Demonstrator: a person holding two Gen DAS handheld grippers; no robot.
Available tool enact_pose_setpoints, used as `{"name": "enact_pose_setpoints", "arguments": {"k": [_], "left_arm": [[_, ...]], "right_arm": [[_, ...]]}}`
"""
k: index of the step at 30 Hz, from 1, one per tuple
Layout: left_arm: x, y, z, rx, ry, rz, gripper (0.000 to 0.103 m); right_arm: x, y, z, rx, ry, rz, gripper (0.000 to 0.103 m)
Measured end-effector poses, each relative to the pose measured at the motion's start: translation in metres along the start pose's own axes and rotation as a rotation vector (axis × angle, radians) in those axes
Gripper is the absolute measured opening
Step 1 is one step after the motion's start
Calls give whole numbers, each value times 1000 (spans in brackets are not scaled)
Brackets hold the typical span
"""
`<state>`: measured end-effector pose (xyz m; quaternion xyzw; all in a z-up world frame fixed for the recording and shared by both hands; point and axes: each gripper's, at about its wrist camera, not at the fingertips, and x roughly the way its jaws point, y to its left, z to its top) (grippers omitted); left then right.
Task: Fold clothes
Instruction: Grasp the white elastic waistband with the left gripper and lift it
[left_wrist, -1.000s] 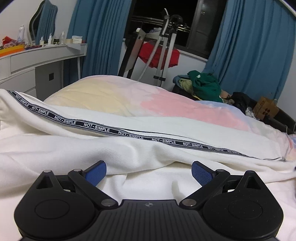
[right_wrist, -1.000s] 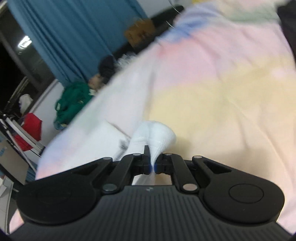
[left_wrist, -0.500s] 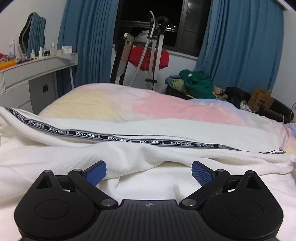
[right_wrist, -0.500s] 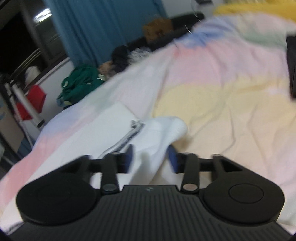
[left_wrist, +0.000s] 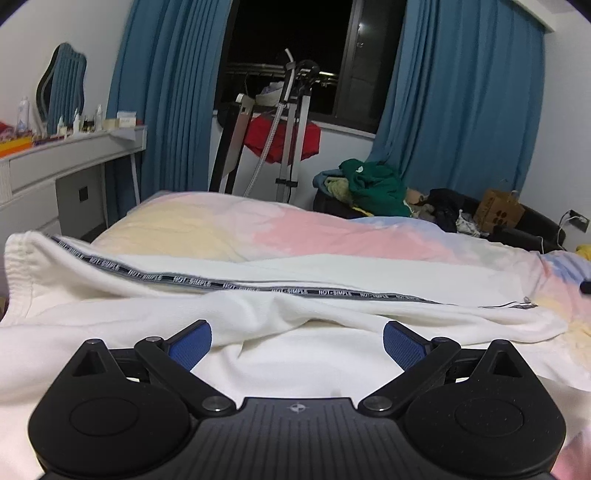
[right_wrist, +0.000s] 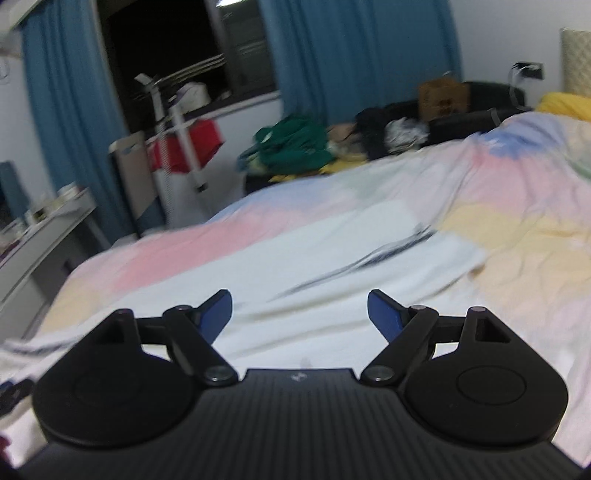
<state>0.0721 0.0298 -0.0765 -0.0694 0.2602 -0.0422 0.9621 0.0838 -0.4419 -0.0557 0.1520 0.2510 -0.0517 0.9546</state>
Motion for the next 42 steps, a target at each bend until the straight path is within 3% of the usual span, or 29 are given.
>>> {"name": "enact_pose_setpoints", "arguments": {"k": [6, 14, 22, 28, 31, 35, 42], "left_arm": [[-15, 48, 15, -206, 15, 36, 100], [31, 141, 50, -572, 79, 108, 96], [107, 194, 63, -618, 140, 171, 88], [132, 231, 67, -735, 63, 76, 83], [141, 241, 73, -746, 19, 37, 84], [163, 245, 80, -677, 28, 66, 84], [178, 209, 77, -416, 89, 141, 91]], "right_arm": [[-16, 4, -37, 68, 40, 22, 82], [-18, -21, -54, 215, 57, -47, 82], [6, -26, -64, 240, 129, -88, 82], [22, -17, -68, 219, 153, -103, 82], [30, -11, -69, 194, 159, -116, 82], [34, -5, -67, 165, 151, -118, 82], [40, -1, -65, 140, 156, -127, 82]]}}
